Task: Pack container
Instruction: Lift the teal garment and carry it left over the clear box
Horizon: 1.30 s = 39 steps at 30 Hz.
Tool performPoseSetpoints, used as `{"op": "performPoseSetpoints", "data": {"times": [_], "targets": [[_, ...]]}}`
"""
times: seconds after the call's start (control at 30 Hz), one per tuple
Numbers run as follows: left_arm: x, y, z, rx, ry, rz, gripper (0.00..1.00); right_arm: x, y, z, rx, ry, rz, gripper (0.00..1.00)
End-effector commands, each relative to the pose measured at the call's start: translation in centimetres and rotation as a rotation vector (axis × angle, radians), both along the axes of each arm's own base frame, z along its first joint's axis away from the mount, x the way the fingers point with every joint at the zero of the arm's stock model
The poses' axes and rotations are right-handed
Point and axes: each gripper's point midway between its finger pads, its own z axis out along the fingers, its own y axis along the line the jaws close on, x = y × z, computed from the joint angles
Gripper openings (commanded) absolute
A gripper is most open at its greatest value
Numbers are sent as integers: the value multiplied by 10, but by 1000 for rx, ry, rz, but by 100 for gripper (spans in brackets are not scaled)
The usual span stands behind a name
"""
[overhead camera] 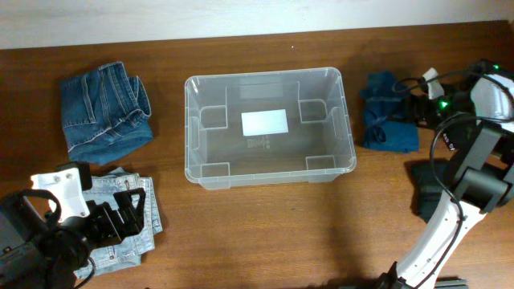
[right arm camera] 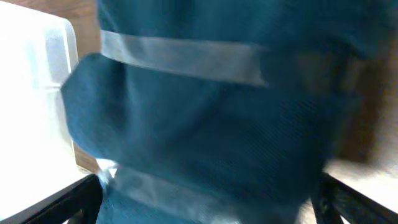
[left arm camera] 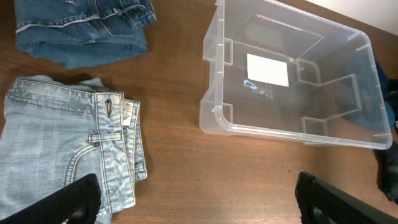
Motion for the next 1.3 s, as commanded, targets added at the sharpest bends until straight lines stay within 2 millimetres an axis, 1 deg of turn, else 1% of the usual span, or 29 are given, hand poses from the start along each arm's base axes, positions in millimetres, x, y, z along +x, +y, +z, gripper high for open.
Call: {"op": "performPoseSetpoints", "data": {"times": [0.0, 0.33, 0.4, 0.47, 0.53, 0.57, 0.6, 0.67, 0.8, 0.87, 0.93, 0.97, 1.0, 1.07, 1.1, 1.13, 1.2, 1.27], "targets": [[0, 1, 0, 15, -1, -5, 99, 1, 9, -11, -16, 15, 45, 98], [0, 1, 0, 15, -1, -5, 99, 0, 11, -14, -18, 20, 51, 98], [0, 1, 0, 15, -1, -5, 100, 0, 11, -14, -16, 20, 51, 89], [0, 1, 0, 15, -1, -5, 99, 0, 12, -13, -9, 16, 50, 75], [0, 1, 0, 15, -1, -5, 99, 1, 13, -13, -5, 15, 49, 63], [0, 1, 0, 15, -1, -5, 99, 0, 13, -12, -3, 17, 47, 62], [0, 1, 0, 15, -1, -5, 99, 0, 13, -12, -2, 18, 46, 58], [0, 1, 0, 15, -1, -5, 99, 0, 15, -11, 8, 15, 46, 47], [0, 1, 0, 15, -1, -5, 99, 1, 21, -6, 50, 6, 41, 43], [0, 1, 0, 15, -1, -5, 99, 2, 22, -2, 71, 2, 35, 38], [0, 1, 0, 15, -1, -5, 99, 4, 23, 11, 119, -19, 20, 33], [0, 1, 0, 15, -1, -5, 99, 5, 22, 15, 131, -25, 13, 32], [0, 1, 0, 15, -1, -5, 99, 7, 22, 25, 158, -40, 3, 32], [0, 1, 0, 15, -1, -5, 100, 11, 19, 46, 194, -65, -16, 31], [0, 1, 0, 15, -1, -5, 99, 12, 13, 65, 200, -78, -29, 27], [0, 1, 0, 15, -1, -5, 99, 12, 10, 74, 199, -83, -35, 23], [0, 1, 0, 15, -1, -5, 99, 10, 4, 100, 192, -97, -47, 15], [0, 1, 0, 15, -1, -5, 99, 8, 2, 121, 187, -111, -53, 13]]}}
